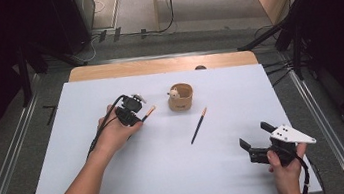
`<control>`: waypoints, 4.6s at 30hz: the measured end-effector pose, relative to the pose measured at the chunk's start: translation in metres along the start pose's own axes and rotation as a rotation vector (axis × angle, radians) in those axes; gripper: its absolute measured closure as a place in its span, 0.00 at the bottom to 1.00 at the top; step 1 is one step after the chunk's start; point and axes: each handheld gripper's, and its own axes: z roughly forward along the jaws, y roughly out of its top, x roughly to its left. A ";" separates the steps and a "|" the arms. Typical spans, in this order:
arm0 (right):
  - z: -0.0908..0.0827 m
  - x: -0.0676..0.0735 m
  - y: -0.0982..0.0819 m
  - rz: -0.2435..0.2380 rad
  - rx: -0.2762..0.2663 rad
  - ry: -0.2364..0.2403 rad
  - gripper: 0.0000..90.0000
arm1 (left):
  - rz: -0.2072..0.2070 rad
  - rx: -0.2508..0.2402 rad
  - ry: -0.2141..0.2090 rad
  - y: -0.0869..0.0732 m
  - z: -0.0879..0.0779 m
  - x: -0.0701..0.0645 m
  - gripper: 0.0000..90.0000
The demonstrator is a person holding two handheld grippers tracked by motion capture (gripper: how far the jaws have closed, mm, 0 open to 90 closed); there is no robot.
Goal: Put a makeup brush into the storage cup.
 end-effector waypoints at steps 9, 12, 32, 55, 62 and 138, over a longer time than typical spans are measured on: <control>0.000 0.002 0.002 -0.011 0.002 -0.004 0.05 | -0.045 -0.031 -0.044 -0.002 -0.003 0.005 0.94; 0.000 0.002 0.002 -0.006 -0.004 -0.003 0.05 | -0.050 -0.048 -0.048 -0.002 -0.007 0.005 0.94; 0.001 0.016 0.035 -0.007 -0.042 0.020 0.07 | -0.093 -0.325 -0.112 -0.029 -0.054 0.012 0.95; 0.036 0.071 0.085 -0.057 -0.038 0.071 0.09 | -0.082 -0.635 -0.217 -0.048 -0.072 -0.021 0.95; 0.049 0.085 0.095 -0.021 -0.048 0.107 0.12 | -0.093 -0.705 -0.238 -0.049 -0.073 -0.033 0.95; 0.113 0.128 0.119 0.516 -0.061 0.358 0.94 | -0.051 -0.891 -0.309 -0.054 -0.061 -0.089 0.95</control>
